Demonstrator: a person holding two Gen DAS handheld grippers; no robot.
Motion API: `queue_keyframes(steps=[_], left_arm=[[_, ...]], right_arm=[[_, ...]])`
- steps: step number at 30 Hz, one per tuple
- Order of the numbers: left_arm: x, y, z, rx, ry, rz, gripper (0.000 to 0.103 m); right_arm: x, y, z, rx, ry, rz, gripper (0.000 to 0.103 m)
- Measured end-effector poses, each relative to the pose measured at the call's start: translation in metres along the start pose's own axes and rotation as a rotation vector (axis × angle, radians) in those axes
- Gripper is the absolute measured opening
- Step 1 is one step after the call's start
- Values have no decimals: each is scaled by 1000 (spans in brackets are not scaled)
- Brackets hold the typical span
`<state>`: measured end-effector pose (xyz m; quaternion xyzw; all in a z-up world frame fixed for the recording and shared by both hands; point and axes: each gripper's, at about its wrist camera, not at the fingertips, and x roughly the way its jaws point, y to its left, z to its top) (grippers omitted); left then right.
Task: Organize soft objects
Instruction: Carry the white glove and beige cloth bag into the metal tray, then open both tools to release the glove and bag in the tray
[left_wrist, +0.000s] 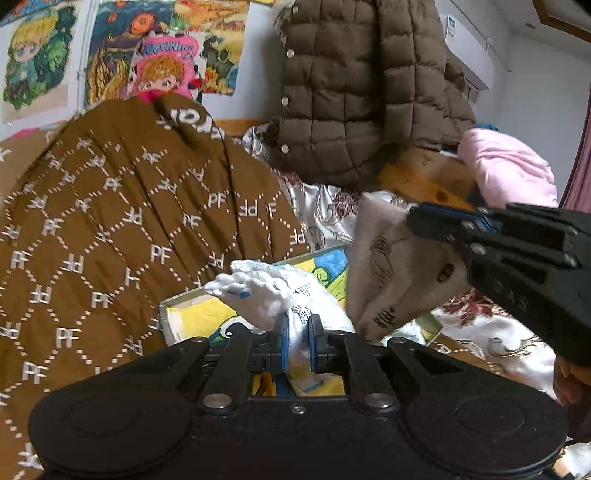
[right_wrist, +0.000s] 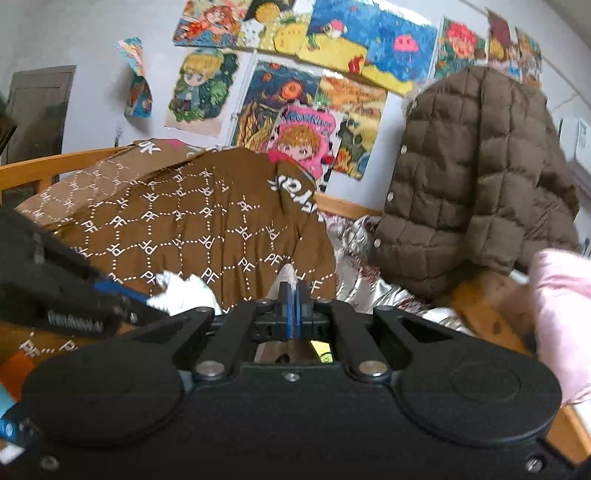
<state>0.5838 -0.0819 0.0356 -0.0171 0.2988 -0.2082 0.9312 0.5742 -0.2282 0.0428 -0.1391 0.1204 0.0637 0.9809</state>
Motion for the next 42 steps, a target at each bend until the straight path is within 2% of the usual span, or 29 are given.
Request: queue_keyframes(steps=[6,13,23,30,35,38,42], left_arm=[[48,6,-16,-11,21,-42,11],[91,5,-35,-14,69,-61,11],[130,0,-53,-29,124,-36,11],[140,1,-61,-40,145,-24,12],[137,6,-63,-65,147,-27,14],[135,9,-64,-85,154,-26,16],[132,8,-63,-89,152,-18,17]], right_arm=[[56,-11,-28,61,56,-30,0],[97,-35,-81,105,182,-97,0],[114,-71,-135,148,279,-182,0],[117,-92,-171,148,329,-205,2],[118,-89,-173,115,326,-210,2],[112,-85,-164,97,318,-211,9],[106,-83,-157,80,315,-217,25]])
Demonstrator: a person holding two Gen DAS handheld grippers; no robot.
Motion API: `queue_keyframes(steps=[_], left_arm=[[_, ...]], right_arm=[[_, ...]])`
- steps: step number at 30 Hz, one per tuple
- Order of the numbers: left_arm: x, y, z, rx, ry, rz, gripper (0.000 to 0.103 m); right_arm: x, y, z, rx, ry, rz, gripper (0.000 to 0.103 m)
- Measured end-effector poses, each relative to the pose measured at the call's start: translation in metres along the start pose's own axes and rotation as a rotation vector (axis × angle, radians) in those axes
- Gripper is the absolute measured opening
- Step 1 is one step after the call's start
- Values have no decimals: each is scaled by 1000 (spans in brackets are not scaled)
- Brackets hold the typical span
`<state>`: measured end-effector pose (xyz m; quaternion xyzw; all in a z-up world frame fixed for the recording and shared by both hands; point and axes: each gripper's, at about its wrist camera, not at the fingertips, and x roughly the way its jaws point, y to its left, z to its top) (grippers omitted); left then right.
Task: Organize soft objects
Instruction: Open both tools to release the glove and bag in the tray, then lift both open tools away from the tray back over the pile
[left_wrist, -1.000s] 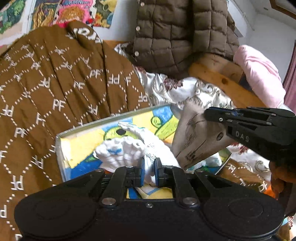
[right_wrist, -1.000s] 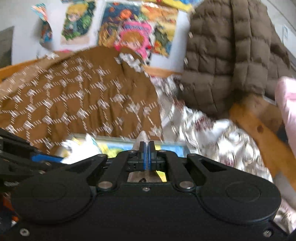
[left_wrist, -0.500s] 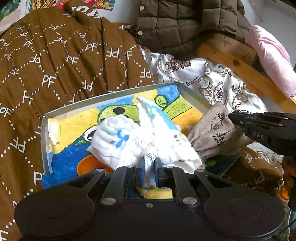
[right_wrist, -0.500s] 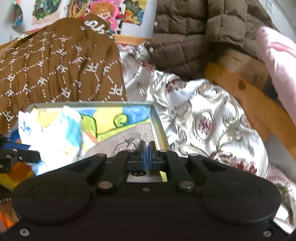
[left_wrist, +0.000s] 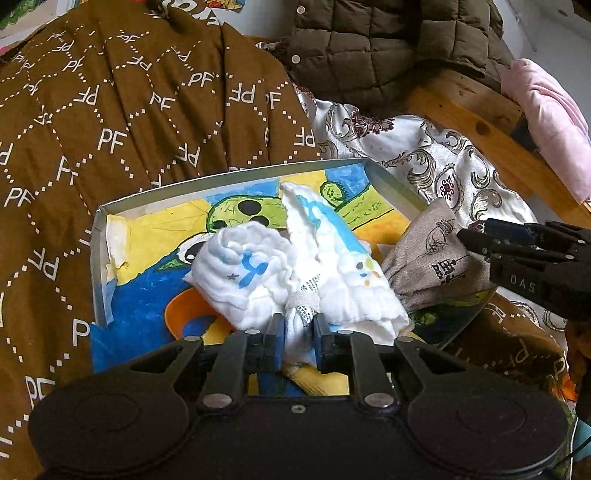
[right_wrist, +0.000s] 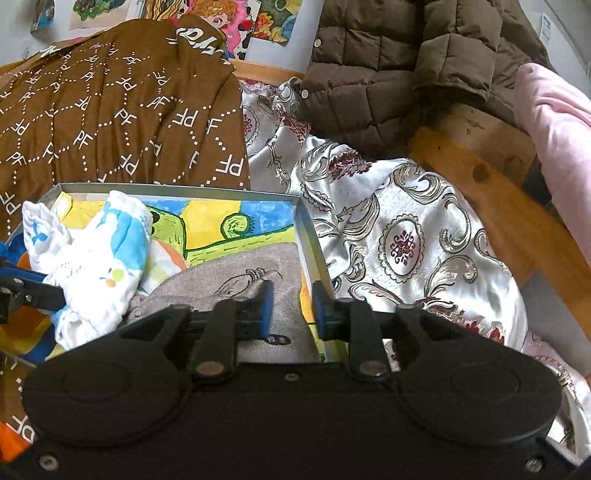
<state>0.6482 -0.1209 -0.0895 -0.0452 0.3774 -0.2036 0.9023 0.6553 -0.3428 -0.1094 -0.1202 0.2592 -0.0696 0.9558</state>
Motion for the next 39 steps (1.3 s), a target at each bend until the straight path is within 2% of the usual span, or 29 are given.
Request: queue_keyframes(steps=[1,5,7,10,15,17,19,23,25,31,34,39], left_arm=[[-1,-1,0,-2,-1,1,18],[-8,-3,2,-6,-15,7,23],[-13,-3,3,-7,-23,13,27],[-20,-4,5,-11,-37,23,34],[-38,-5,10,-1,-75,37,46],[-48,-5,13,-6,-96,47,54],[-57,-5,16,-7,-117,52,57],[-79,-6,21,-6,-164,64,67],[-91,-7,22,-6,-192,75,68],[-132,-10,21,-6,-288,111,74],[-152,-12,21,-9,-322,116,81],[-183,-15,19,-7,-369,130,92]], right_arm=[[-3,0,2,-4,-2,-3,33],[-17,3,6,-36,-29,-17,44],[-24,6,8,-49,-42,-1,57],[-33,14,9,-77,-58,7,63],[-48,26,15,-99,-80,22,68],[-56,29,20,-93,-92,25,73],[-65,31,26,-90,-108,28,79],[-87,36,39,-86,-142,40,86],[-100,39,46,-91,-161,36,91],[-140,48,65,-103,-223,38,96],[-165,52,75,-104,-258,39,102],[-205,58,85,-115,-310,33,102]])
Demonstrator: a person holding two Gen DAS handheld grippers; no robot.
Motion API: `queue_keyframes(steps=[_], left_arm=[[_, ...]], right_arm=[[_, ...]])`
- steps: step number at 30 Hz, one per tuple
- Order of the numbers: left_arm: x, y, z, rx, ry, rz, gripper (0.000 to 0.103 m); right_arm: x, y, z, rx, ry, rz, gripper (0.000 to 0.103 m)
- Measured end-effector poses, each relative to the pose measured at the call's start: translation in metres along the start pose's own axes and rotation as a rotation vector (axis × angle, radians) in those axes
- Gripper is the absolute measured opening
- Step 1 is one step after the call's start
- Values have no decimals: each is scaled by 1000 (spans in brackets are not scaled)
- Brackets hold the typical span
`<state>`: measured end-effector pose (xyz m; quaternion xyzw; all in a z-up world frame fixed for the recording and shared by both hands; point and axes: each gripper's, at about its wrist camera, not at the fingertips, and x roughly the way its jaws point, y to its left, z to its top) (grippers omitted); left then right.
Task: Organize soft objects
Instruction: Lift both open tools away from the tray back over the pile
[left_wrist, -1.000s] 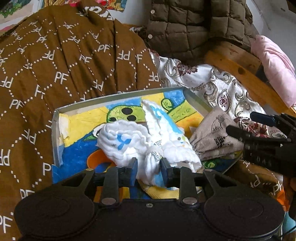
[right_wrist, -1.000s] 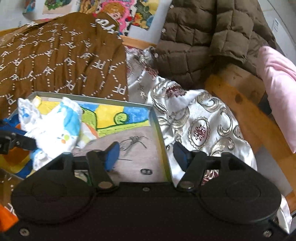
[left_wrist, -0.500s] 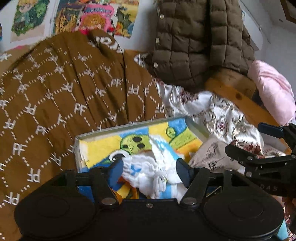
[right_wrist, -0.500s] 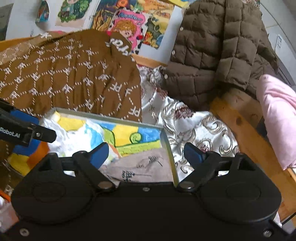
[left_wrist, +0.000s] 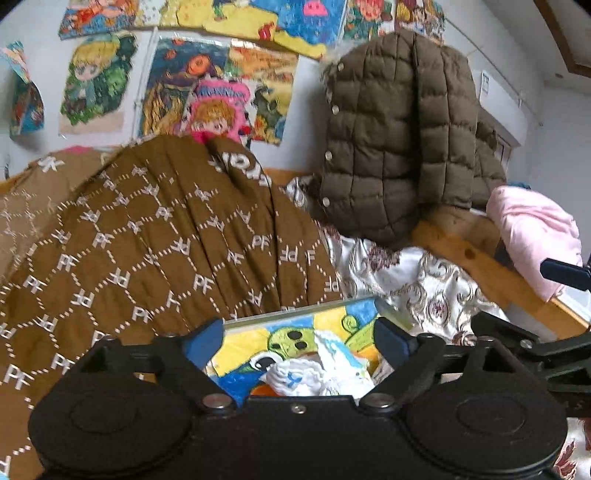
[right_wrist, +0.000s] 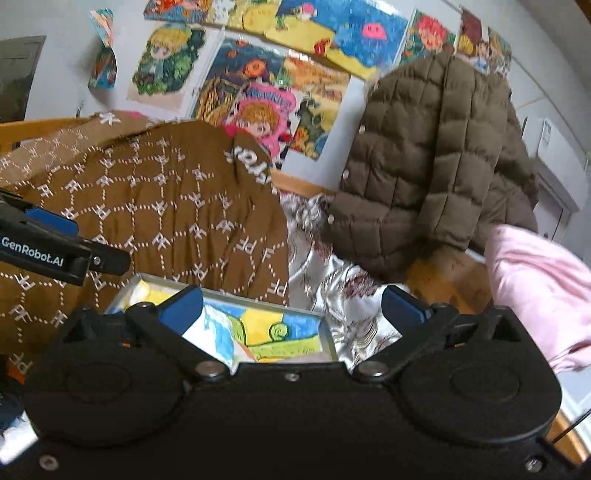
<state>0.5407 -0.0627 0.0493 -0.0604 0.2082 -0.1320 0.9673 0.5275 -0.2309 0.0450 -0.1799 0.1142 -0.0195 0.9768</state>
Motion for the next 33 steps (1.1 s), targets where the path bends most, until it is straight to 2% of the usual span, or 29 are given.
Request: queue_keyframes(steps=[3,9,13,20,25,28,33], left_arm=[[-18,-1,4,-5,-30,11,100],[-56,1,6,-23,-64,7,100],[-83,6,1,-51,-95,18,102],[-136,10,-25,-50,-191,54,102],[-170,4,-47,-29,-225,72,102],[-187,-6,-64,-4,-251,117,102],[-213,-21,-91,-3,-264,138,102]], right_arm=[[-24,-1,12,24,-25,16,102],[-69,-2,22,91,-61,23,102],[-103,-5,20,182,-69,42,102],[-162,-19,-4,361,-85,33,102],[-197,-23,-19,421,-99,26,103],[-210,-26,-30,461,-106,29,103],[-243,-19,-56,477,-124,16,103]])
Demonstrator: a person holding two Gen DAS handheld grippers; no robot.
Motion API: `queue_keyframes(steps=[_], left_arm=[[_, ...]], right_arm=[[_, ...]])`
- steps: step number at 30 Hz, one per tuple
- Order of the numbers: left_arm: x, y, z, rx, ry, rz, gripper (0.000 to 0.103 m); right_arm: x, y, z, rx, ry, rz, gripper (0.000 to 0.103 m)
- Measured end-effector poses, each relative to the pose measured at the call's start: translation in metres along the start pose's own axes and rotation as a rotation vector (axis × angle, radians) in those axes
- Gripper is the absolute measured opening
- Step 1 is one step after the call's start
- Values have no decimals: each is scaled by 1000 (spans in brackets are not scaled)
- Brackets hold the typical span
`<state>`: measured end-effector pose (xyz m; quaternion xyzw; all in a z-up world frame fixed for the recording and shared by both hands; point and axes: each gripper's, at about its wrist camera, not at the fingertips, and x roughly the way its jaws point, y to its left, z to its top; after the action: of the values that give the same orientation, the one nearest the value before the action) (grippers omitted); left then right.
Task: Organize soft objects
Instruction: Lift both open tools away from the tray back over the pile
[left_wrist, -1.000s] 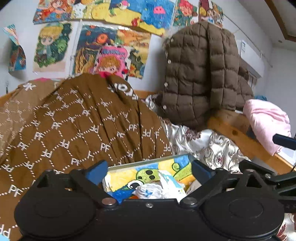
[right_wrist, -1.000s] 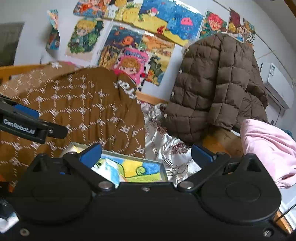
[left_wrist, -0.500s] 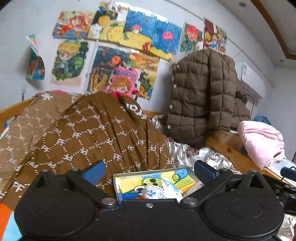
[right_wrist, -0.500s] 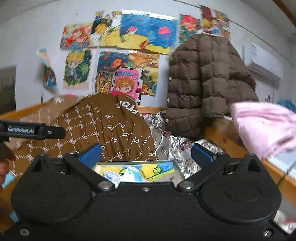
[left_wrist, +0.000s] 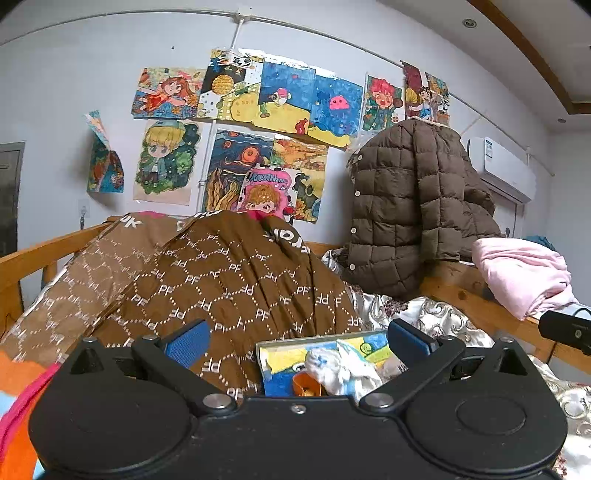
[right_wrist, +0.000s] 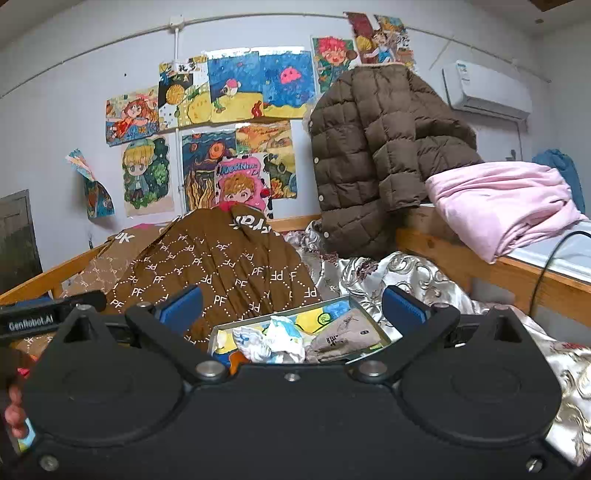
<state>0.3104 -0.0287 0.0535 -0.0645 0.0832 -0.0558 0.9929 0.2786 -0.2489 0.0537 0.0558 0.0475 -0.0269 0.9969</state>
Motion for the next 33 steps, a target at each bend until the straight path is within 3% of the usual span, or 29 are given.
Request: queue_keyframes(steps=[7,13,19,26,33], left_arm=[[-40,-15,-31,26,92,35,102],[-61,-20,-53,66,133,41,102],[-71,-16,-71,48,184,72,102],[-81,-13,-86,60,221,123,102],[-83,-6,-96,103,277,208,102]], right_arm=[[-56,-9,-44,41,-53,-64,103],[-84,-17,-80,69,1,-81,103],[-90,-19,-101,88,57,-120,103],[-101,-10,-117,75,98,-84,103],[-91,-6,-131,69,209,-89,103]])
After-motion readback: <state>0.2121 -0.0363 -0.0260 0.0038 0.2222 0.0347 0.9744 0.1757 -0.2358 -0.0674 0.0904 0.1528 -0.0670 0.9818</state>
